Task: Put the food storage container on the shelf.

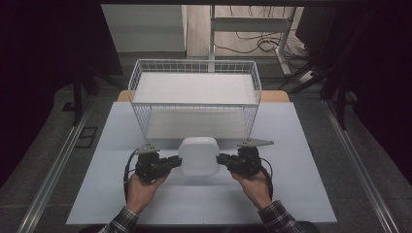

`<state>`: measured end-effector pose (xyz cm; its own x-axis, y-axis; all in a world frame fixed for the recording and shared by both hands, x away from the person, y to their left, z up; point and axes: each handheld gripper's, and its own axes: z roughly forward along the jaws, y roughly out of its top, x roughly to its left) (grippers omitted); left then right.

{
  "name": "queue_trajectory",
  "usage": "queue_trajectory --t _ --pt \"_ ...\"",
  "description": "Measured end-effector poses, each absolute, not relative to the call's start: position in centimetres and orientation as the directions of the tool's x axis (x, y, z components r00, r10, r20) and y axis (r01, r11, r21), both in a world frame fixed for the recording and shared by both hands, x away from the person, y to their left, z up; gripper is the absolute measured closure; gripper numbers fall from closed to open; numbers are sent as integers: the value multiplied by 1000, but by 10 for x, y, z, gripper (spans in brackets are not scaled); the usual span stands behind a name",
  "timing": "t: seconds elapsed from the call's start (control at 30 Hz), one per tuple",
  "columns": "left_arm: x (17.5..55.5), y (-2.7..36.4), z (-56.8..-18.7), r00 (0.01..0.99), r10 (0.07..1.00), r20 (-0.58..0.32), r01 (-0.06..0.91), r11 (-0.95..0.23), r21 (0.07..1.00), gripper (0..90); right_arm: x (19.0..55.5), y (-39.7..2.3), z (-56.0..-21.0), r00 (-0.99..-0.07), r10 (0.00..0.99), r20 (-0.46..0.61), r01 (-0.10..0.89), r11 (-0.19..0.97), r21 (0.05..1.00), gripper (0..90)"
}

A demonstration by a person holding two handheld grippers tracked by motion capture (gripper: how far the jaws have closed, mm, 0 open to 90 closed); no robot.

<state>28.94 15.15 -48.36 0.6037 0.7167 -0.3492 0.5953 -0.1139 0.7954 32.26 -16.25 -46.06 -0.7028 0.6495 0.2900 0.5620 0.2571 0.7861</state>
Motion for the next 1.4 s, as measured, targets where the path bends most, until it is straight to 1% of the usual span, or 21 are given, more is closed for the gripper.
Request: queue_trajectory --t 0.17,0.4,0.53,0.7,0.87,1.03,1.1,1.3,1.4 --pt "303 154 -474 597 730 -333 580 -106 808 791 336 -159 -454 -707 653 272 542 253 801 783" --pt "333 157 -467 583 747 -318 565 -92 820 789 363 -150 -445 -702 671 241 521 252 815 778" --pt "349 155 -470 575 752 -323 576 -91 812 788 380 -148 -448 -688 689 229 523 251 815 775" --pt "368 152 -476 559 765 -319 592 -99 800 787 397 -147 -457 -665 706 243 548 241 801 773" --pt "378 149 -484 543 770 -335 614 -92 784 784 408 -146 -463 -648 721 245 566 240 789 770" --pt "386 148 -488 533 770 -351 619 -72 782 780 414 -144 -468 -637 732 243 575 242 781 766" --pt "388 149 -488 534 767 -356 619 -68 782 779 416 -146 -468 -633 730 257 580 228 782 766" --pt "393 149 -489 543 767 -342 602 -72 795 746 421 -144 -469 -642 734 222 549 238 801 727" --pt "397 149 -490 539 766 -350 605 -63 794 727 423 -141 -469 -644 739 198 531 246 811 700"
